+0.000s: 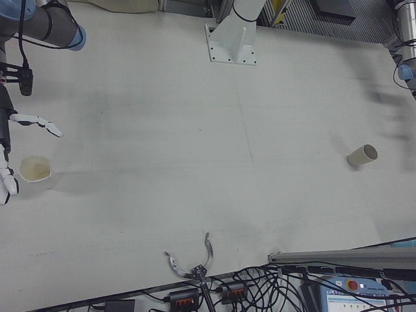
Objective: Pour water
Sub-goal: 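Move the left hand toward the beige paper cup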
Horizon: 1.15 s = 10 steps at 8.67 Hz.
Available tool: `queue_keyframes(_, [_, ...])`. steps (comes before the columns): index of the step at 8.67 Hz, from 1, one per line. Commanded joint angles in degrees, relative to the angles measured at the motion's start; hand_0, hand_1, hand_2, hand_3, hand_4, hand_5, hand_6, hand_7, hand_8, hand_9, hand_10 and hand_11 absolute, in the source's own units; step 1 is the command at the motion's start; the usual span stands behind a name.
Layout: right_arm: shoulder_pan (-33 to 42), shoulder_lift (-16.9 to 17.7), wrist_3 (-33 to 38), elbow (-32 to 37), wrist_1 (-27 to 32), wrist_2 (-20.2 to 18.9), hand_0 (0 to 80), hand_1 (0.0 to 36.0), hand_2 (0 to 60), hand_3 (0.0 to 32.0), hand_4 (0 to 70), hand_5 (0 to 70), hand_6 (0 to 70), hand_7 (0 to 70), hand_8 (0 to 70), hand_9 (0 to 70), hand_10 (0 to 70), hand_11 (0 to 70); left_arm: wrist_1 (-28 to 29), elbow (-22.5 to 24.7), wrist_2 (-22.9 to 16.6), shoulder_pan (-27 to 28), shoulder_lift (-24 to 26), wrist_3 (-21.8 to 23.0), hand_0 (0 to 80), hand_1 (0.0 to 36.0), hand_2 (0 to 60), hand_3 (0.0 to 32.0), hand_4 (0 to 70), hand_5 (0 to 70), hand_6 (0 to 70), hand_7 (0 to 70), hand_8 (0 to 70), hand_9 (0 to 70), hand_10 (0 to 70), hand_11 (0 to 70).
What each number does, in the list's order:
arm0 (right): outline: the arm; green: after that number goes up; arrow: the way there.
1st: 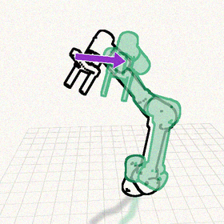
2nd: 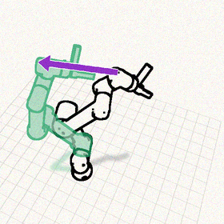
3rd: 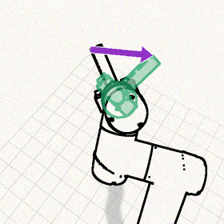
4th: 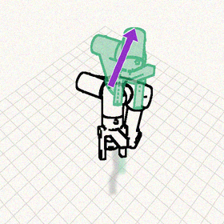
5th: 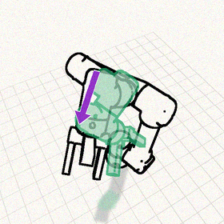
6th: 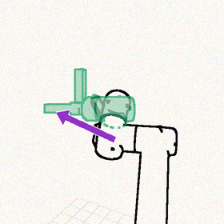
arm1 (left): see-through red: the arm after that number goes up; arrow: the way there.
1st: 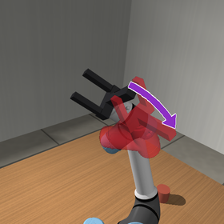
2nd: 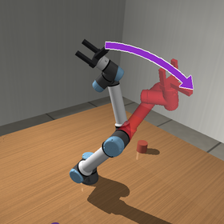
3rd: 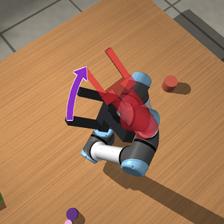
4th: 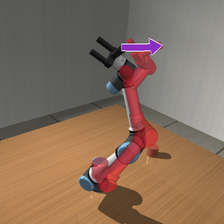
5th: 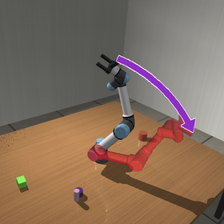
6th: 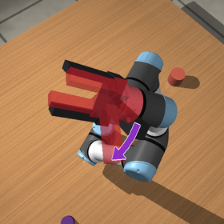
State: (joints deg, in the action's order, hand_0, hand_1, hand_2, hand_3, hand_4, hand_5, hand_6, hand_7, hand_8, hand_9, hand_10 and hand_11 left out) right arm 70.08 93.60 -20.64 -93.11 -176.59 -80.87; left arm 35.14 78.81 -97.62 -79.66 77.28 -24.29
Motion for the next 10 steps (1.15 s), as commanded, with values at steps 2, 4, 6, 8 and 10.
queue_keyframes(2, [1.02,7.81,2.70,9.83,16.13,0.36,49.0,20.7,19.0,0.0,0.0,6.1,4.4,0.0,4.5,5.5,0.0,0.0,-0.07,-0.14,2.42,3.01,0.42,0.56,52.3,11.0,0.0,0.0,25.8,0.0,12.4,11.2,1.4,0.8,3.1,6.1])
queue_keyframes(4, [1.63,8.09,4.82,17.93,23.37,0.36,48.9,20.1,19.1,0.0,0.0,5.9,5.4,0.0,4.7,5.9,0.0,0.0,-2.08,-0.06,7.32,10.35,3.56,0.56,54.1,12.8,0.0,0.0,26.1,0.0,12.6,11.4,1.5,0.8,3.3,6.6])
queue_keyframes(6, [2.78,8.09,4.91,19.19,23.66,0.19,49.5,20.5,19.8,0.0,0.0,6.0,7.7,1.2,5.1,6.0,0.0,0.0,-5.77,0.03,12.96,15.93,7.44,0.91,56.5,15.6,0.0,0.0,27.2,0.0,13.8,12.9,1.7,1.1,3.7,7.3])
queue_keyframes(8, [2.78,8.09,4.82,19.54,23.66,0.28,49.3,20.2,18.8,0.0,0.0,5.9,7.1,0.0,5.2,6.1,0.0,0.0,-6.75,-0.67,14.20,17.87,8.42,-0.14,57.2,17.0,0.0,0.0,26.2,0.0,13.1,11.8,1.6,0.9,3.0,6.4])
queue_keyframes(10, [3.04,8.09,5.00,19.81,23.66,0.28,49.4,20.5,19.2,0.0,0.0,6.0,7.5,0.3,5.3,6.2,0.0,0.0,-5.26,-1.11,14.73,22.59,8.42,-4.70,57.2,18.1,1.2,0.0,24.1,0.0,12.2,10.6,1.5,0.7,3.2,6.7])
